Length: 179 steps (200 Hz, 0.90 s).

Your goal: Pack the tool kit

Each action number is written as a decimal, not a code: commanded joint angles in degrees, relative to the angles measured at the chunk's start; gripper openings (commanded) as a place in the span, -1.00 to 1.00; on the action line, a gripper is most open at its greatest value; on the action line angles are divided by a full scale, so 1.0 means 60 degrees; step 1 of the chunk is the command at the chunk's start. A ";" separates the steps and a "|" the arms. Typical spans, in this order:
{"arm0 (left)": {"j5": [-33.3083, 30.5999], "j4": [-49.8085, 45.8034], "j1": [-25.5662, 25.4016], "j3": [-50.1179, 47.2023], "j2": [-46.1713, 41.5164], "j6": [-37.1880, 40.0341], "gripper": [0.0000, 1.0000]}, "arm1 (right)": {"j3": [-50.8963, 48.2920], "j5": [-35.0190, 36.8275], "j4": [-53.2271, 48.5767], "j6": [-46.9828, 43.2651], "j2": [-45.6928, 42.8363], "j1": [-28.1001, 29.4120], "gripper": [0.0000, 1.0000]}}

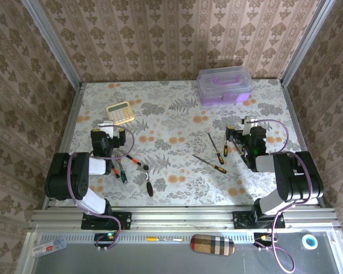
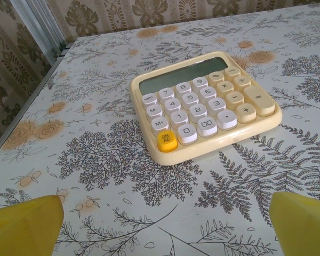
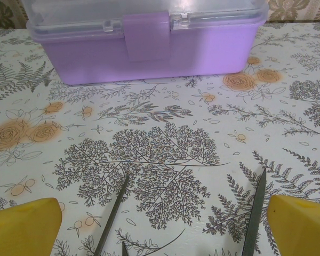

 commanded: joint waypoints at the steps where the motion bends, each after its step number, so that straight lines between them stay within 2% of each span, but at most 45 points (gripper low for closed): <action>1: -0.0121 0.0135 0.0029 0.0143 -0.0050 0.0065 1.00 | 0.0061 -0.0096 0.0070 -0.0028 -0.0040 -0.0044 1.00; 62: -0.0329 -0.0127 0.0233 0.0244 -0.0150 -0.0211 1.00 | 0.0093 0.0279 0.0018 0.0100 -0.0033 -0.0049 1.00; 81: -0.1122 -0.1752 0.0178 0.0742 -0.1126 -0.0442 1.00 | 0.0215 0.1265 -0.0262 0.0089 -0.0224 0.0244 1.00; 90: -0.1248 -0.3085 0.0164 0.1170 -0.1667 -0.0456 1.00 | 0.0490 0.1848 -0.1052 0.0105 -0.0601 0.0406 1.00; 108: -0.1035 -0.4793 0.0121 0.1958 -0.2748 -0.0462 1.00 | 0.1394 0.2384 -0.3313 0.0139 -0.1751 0.0593 1.00; 123: -0.0759 -0.6099 0.0076 0.2787 -0.3498 -0.0803 1.00 | 0.2434 0.3030 -0.5394 0.1213 -0.2546 0.0672 1.00; 142: -0.0949 -0.7972 0.0004 0.4204 -0.4255 -0.2237 1.00 | 0.4263 0.3365 -0.8674 0.3179 -0.3033 0.0660 1.00; 154: -0.1736 -1.0178 0.0069 0.5352 -0.4593 -0.5096 1.00 | 0.5327 0.2813 -1.0332 0.3981 -0.3048 0.0557 1.00; 160: -0.1761 -1.1592 0.0278 0.5930 -0.4766 -0.6654 1.00 | 0.5600 0.2389 -1.0778 0.4537 -0.3044 0.0470 1.00; 167: -0.0975 -1.2512 0.0773 0.6351 -0.4959 -0.7769 1.00 | 0.5733 0.1784 -1.1040 0.5284 -0.3105 0.0305 1.00; 175: 0.0658 -1.1854 0.1548 0.6230 -0.5230 -0.7265 1.00 | 0.5574 0.0467 -1.0654 0.5829 -0.3212 0.0026 1.00; 179: 0.1150 -1.1430 0.1938 0.6046 -0.5366 -0.7285 1.00 | 0.5436 -0.0146 -1.0297 0.6033 -0.3240 -0.0114 1.00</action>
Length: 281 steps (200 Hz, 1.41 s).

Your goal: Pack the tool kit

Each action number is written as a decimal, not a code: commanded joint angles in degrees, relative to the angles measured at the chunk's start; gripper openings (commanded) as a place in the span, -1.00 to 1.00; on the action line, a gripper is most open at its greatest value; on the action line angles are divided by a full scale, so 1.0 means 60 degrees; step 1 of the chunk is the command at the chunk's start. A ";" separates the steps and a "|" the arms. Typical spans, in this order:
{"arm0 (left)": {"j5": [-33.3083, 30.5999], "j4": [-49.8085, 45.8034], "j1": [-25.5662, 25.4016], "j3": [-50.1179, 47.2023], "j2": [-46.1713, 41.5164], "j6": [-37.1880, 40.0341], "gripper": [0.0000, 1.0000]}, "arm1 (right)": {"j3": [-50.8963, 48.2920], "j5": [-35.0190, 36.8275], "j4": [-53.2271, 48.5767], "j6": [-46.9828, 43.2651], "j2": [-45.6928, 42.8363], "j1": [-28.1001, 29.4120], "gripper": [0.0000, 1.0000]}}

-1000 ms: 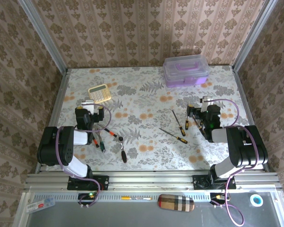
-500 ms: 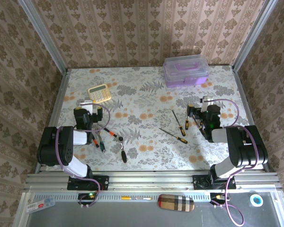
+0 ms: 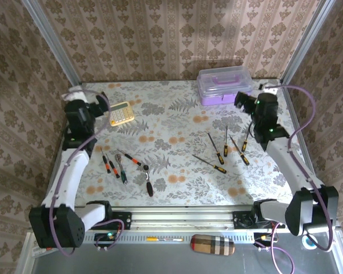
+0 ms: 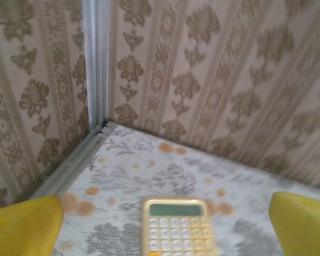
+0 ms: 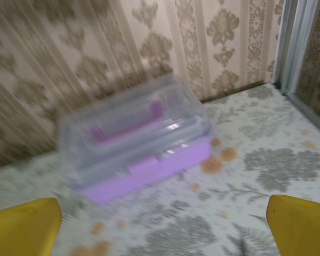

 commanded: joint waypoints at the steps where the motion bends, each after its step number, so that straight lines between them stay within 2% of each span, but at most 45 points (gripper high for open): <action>1: 0.1919 -0.2334 0.1507 0.0233 -0.0723 -0.3048 1.00 | -0.0153 -0.2356 -0.2048 0.2725 -0.0156 -0.0565 1.00; 10: 0.2074 -0.1916 0.2188 -0.0321 -0.1058 -0.4116 1.00 | -0.0100 -0.2767 -0.1812 0.3221 -0.0040 -0.0691 1.00; 23: 0.3168 -0.0794 0.3073 -0.0990 -0.1135 -0.5149 1.00 | 0.0642 -0.2217 -0.2775 0.3679 0.0500 -0.0706 0.92; 40: 0.3884 -0.1289 0.3415 -0.0520 -0.0532 -0.5598 0.90 | 0.1503 -0.1500 -0.3522 0.4333 0.1378 -0.0748 0.93; 63: 0.4239 -0.2373 0.2846 0.0849 0.0558 -0.4968 0.97 | 0.2244 -0.1050 -0.3345 0.5367 0.2681 -0.0779 0.88; 79: 0.4404 -0.3056 0.2321 0.1874 0.1363 -0.4542 0.97 | 0.2789 -0.1221 -0.2925 0.6121 0.3546 -0.0774 0.88; 98: 0.4542 -0.3593 0.1666 0.2823 0.2127 -0.4059 0.97 | 0.3968 -0.1636 -0.3173 0.6574 0.4718 -0.0765 0.87; 109: 0.4686 -0.3780 0.1292 0.3188 0.2456 -0.3770 0.96 | 0.4631 -0.1804 -0.3322 0.6606 0.5365 -0.0765 0.81; 150: 0.4634 -0.3922 0.0106 0.3458 0.3087 -0.3033 0.99 | 0.6843 -0.2043 -0.4058 0.6629 0.7518 -0.0736 0.82; 190: 0.5242 -0.3997 -0.0271 0.3318 0.3343 -0.2712 0.98 | 0.8563 -0.2172 -0.4600 0.6178 0.9047 -0.0691 0.81; 209: 0.5054 -0.4092 -0.0484 0.3243 0.3376 -0.2467 0.97 | 0.9262 -0.2391 -0.4730 0.6045 0.9680 -0.0655 0.77; 259: 0.4914 -0.4397 -0.0735 0.3358 0.3409 -0.2073 0.98 | 0.9611 -0.2866 -0.4598 0.6070 1.0316 -0.0618 0.69; 281: 0.4839 -0.4421 -0.0730 0.3357 0.3421 -0.1999 0.98 | 0.9536 -0.3051 -0.4673 0.5896 1.0395 -0.0563 0.58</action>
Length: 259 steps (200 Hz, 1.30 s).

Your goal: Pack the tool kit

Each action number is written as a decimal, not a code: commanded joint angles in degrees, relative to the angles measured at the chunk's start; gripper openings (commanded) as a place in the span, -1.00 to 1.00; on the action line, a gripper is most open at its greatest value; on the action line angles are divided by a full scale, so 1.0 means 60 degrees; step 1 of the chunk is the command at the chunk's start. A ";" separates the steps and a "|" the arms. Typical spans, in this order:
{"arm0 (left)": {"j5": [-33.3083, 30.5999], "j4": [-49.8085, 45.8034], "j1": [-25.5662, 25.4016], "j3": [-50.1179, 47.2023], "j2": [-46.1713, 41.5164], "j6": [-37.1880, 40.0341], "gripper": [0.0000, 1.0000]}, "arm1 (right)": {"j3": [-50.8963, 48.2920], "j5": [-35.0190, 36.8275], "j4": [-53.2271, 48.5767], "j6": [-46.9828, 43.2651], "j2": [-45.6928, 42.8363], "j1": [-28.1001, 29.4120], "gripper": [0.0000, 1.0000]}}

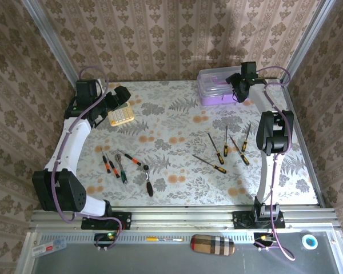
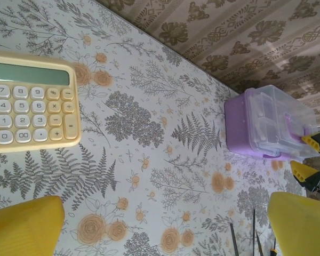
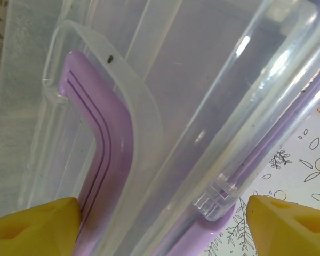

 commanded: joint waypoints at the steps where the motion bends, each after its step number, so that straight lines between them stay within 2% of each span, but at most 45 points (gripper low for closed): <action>1: -0.0061 -0.0245 -0.0026 0.0075 0.0033 0.0406 0.98 | 0.0134 -0.0354 -0.0494 -0.0267 0.0380 0.0131 0.58; 62: -0.0153 -0.0311 -0.0028 0.0078 -0.0099 0.0508 0.99 | 0.0024 -0.1375 -0.0814 -0.1687 0.0197 0.0526 0.40; 97: -0.0030 -0.0277 -0.0025 0.0089 -0.0144 0.0580 0.99 | 0.0177 -0.2108 -0.1333 -0.2412 0.0255 0.0708 0.39; 144: 0.0097 -0.0219 -0.0027 0.0092 -0.0237 0.0750 0.99 | -0.0366 -0.2494 -0.1622 -0.3696 -0.0056 0.1442 0.35; 205: 0.0155 -0.0261 -0.0028 0.0101 -0.0199 0.0900 0.98 | -0.0624 -0.1921 -0.3005 -0.6176 -0.0406 0.3108 0.32; 234: 0.0127 -0.0459 -0.0204 0.0193 -0.0161 0.1072 0.98 | -0.1766 -0.1448 -0.3073 -0.7141 -0.1057 0.4102 0.32; 259: -0.0029 -0.0727 -0.0653 0.0357 0.0037 0.1415 0.98 | -0.2847 -0.1558 -0.2880 -0.7795 -0.1799 0.4464 0.34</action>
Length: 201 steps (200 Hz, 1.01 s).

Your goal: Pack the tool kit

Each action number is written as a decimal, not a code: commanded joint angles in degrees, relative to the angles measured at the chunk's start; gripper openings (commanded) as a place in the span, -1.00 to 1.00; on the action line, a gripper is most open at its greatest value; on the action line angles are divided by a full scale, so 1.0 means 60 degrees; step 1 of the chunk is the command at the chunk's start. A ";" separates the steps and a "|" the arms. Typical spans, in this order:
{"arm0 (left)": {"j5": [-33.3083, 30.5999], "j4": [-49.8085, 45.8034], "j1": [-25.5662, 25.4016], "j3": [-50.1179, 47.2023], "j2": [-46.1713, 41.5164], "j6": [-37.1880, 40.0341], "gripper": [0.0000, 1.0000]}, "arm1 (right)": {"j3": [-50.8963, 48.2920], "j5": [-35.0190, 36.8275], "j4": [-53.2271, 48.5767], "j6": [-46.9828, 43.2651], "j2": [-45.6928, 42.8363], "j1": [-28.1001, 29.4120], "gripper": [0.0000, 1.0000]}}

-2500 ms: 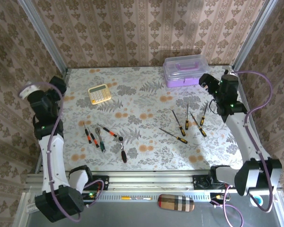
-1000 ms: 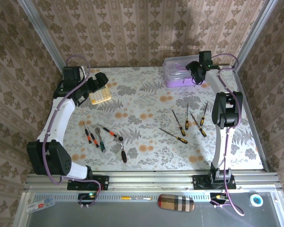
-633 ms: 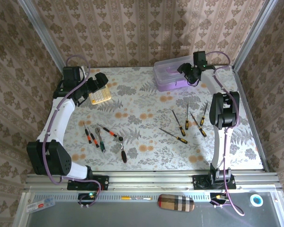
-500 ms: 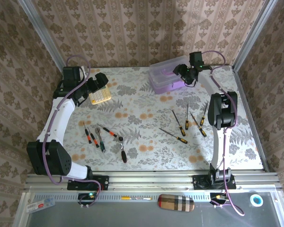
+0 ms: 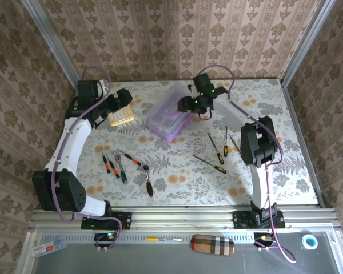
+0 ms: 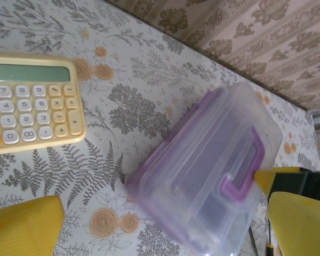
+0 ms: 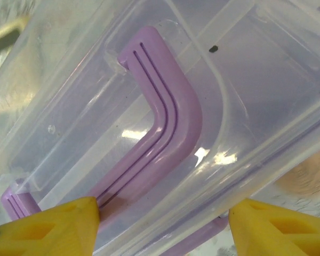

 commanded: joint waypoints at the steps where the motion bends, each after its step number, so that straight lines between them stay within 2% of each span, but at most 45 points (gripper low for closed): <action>1: -0.0029 -0.0408 -0.0437 0.0374 0.0054 0.0582 0.98 | -0.1219 0.0231 -0.1635 -0.1485 -0.0304 0.0393 0.34; 27: -0.0149 -0.1118 -0.0986 0.0874 0.0583 0.0990 0.96 | -0.1951 0.0430 -0.1332 -0.1927 -0.1041 0.0389 0.38; 57: -0.0546 -0.1954 -0.1816 0.1537 0.1366 0.1452 0.92 | -0.1844 0.0614 -0.1302 -0.2165 -0.1671 0.0313 0.46; 83: -0.0988 -0.2941 -0.2650 0.2582 0.2396 0.1817 0.86 | -0.2167 -0.0074 -0.0781 -0.1622 -0.2674 -0.0118 0.51; 113: -0.2020 -0.4168 -0.3735 0.3750 0.3343 0.2474 0.84 | -0.4065 -0.0615 0.0898 -0.0136 -0.4432 -0.0784 0.57; 147: -0.3339 -0.5250 -0.4360 0.4577 0.4310 0.3007 0.92 | -0.6680 -0.1360 0.2565 0.1361 -0.6093 -0.1521 0.67; 181: -0.2252 -0.4976 -0.4420 0.4256 0.4530 0.3137 0.94 | -0.8595 -0.2610 0.3900 0.1916 -0.6682 -0.1740 0.74; 201: -0.2139 -0.4873 -0.4508 0.4060 0.4628 0.3125 0.94 | -0.9495 -0.3413 0.4988 0.2397 -0.6631 -0.1765 0.74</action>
